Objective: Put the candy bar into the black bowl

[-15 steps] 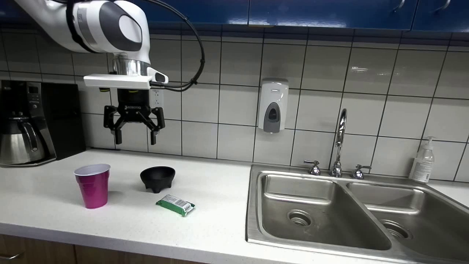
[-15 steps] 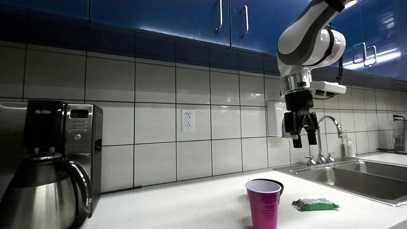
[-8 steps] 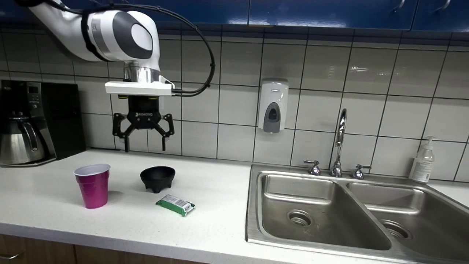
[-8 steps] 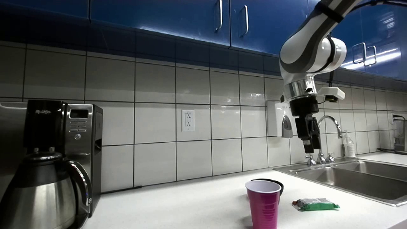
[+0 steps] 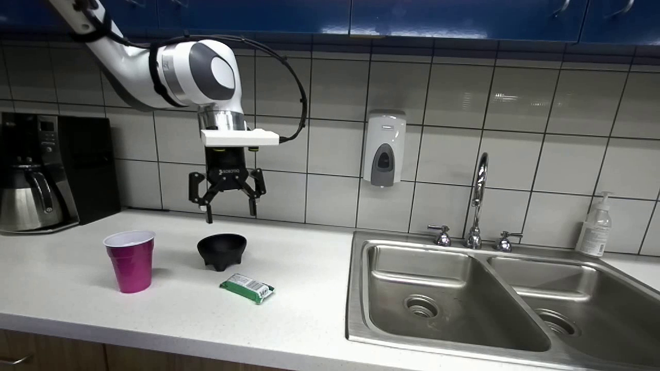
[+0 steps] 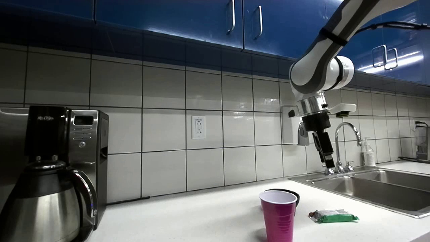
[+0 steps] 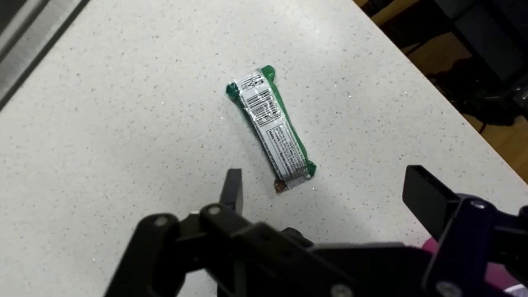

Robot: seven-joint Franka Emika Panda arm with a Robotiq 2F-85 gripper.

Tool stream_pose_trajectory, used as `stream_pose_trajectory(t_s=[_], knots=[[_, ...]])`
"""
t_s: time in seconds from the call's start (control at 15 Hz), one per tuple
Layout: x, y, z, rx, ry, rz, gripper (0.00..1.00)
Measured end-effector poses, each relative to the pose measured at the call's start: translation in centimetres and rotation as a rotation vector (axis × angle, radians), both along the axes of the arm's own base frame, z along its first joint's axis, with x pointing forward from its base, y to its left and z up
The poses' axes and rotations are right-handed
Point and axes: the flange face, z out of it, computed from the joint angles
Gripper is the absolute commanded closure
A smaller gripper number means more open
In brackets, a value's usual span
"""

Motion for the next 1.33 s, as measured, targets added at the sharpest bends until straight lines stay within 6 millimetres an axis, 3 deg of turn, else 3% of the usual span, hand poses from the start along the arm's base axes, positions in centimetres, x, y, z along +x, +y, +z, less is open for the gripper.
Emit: stream_pose_trajectory(t_s=[0.47, 0.87, 1.33], knots=[[3.0, -2.3, -4.5, 0.011, 0.01, 0.137, 0.0], [3.3, -3.2, -6.7, 0.014, 0.018, 0.139, 0.0], [2.6, -2.5, -8.3, 0.021, 0.036, 0.154, 0.0]])
